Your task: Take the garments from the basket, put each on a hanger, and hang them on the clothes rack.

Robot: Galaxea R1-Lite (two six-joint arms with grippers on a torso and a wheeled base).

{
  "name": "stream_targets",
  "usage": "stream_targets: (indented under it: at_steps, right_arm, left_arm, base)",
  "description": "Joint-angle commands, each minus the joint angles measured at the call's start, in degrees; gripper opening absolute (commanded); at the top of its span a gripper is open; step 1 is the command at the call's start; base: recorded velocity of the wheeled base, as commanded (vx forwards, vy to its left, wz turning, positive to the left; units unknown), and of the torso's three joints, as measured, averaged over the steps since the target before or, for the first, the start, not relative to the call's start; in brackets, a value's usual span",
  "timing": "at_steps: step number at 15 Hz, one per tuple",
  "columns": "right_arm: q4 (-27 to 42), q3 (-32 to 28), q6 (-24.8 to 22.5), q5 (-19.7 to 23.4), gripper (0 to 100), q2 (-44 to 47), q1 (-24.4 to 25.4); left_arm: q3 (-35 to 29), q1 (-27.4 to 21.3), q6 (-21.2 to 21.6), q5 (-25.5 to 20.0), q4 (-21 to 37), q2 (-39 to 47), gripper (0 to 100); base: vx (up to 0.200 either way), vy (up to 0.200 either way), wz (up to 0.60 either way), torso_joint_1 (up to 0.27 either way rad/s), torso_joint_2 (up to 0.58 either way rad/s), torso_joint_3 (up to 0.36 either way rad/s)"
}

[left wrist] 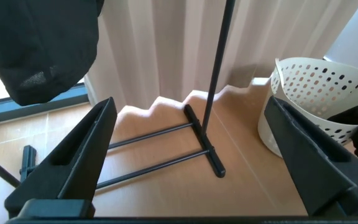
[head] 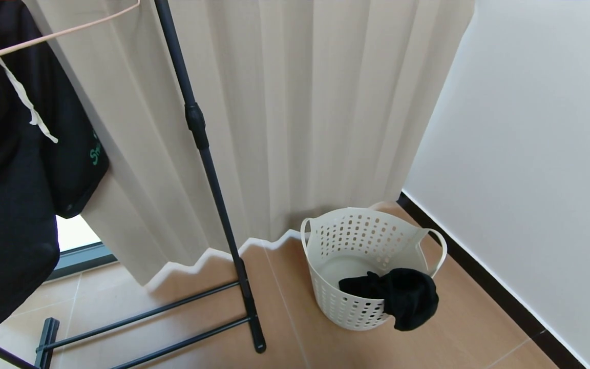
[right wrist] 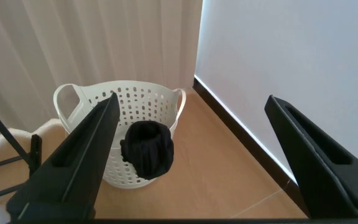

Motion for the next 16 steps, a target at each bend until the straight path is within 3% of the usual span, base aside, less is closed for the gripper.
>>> stream_targets:
  at_steps: [1,16]
  right_arm:
    - [-0.05,0.0,-0.01,0.01,100,0.09,0.02]
    - [0.03,0.0,-0.01,0.01,100,0.09,0.02]
  left_arm:
    - [-0.02,0.02,-0.04,0.02,-0.03,0.07,100]
    - [-0.02,0.02,-0.04,0.11,-0.03,0.07,100]
  base:
    - [0.0,0.0,0.0,0.002,0.0,-0.193]
    - [0.0,0.0,0.0,0.003,0.01,-0.192]
